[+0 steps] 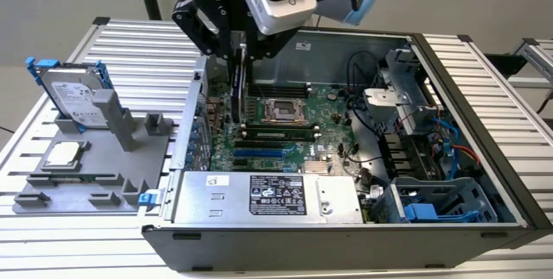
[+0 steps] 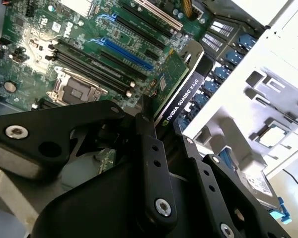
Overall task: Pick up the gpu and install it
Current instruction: 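Pick up the gpu and move the gpu toward the slot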
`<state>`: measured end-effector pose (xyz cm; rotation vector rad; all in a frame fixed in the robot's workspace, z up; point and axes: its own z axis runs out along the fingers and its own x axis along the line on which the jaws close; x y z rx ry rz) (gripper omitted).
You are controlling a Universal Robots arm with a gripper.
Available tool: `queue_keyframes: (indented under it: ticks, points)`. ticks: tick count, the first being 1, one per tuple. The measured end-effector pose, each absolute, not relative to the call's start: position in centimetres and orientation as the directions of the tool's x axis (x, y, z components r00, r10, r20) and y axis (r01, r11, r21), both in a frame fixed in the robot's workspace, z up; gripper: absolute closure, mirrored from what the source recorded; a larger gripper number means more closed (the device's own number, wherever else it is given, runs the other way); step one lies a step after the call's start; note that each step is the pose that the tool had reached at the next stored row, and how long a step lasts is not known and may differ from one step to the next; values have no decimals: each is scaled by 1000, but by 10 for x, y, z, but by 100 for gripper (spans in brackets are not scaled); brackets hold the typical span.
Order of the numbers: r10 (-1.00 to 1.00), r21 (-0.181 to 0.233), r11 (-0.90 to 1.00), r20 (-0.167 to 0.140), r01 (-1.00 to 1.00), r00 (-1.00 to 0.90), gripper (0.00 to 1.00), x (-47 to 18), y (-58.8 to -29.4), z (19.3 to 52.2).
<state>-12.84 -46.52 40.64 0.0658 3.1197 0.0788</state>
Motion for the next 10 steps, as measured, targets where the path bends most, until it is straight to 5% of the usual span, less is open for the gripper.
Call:
queue_keyframes:
  ticks: [10]
  points:
    - [43,51,998,-19,42,-999,100,-111,-465,406]
